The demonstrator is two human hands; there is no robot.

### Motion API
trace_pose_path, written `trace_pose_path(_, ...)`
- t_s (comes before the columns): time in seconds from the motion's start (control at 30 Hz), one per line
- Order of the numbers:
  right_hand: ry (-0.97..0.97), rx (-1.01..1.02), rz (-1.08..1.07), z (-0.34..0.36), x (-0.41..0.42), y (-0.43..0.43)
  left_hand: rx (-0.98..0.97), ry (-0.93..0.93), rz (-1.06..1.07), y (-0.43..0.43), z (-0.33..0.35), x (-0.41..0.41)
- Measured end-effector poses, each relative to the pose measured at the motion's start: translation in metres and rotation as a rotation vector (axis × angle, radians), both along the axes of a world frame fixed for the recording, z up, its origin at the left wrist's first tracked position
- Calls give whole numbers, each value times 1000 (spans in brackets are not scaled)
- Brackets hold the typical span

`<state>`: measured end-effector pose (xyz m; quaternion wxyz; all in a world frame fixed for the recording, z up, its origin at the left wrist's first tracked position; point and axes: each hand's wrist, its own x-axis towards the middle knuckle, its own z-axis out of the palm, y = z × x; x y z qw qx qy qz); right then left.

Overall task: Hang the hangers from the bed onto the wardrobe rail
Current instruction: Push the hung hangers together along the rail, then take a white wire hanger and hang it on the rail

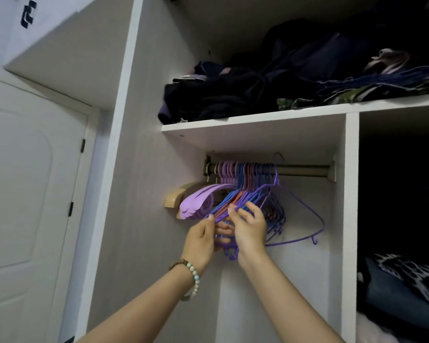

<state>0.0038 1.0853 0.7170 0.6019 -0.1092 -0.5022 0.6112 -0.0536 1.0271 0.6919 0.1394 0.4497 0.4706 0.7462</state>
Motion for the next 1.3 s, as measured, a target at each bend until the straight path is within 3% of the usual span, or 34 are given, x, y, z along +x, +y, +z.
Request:
trace_pose_path(0.4, -196, -78, -93, 27, 2, 102, -240, 226, 26, 73, 25, 3)
trace_pose_path(0.73, -336, -82, -16, -2, 12, 106, -440, 270, 23, 68, 8, -10)
trace_pose_path(1.03, -396, 259, -353, 1, 4, 44, -364, 242, 60, 4, 11, -31)
trace_pose_path(1.3, -410, 399, -158, -10, -70, -68, -267, 180, 277, -127, -4, -101)
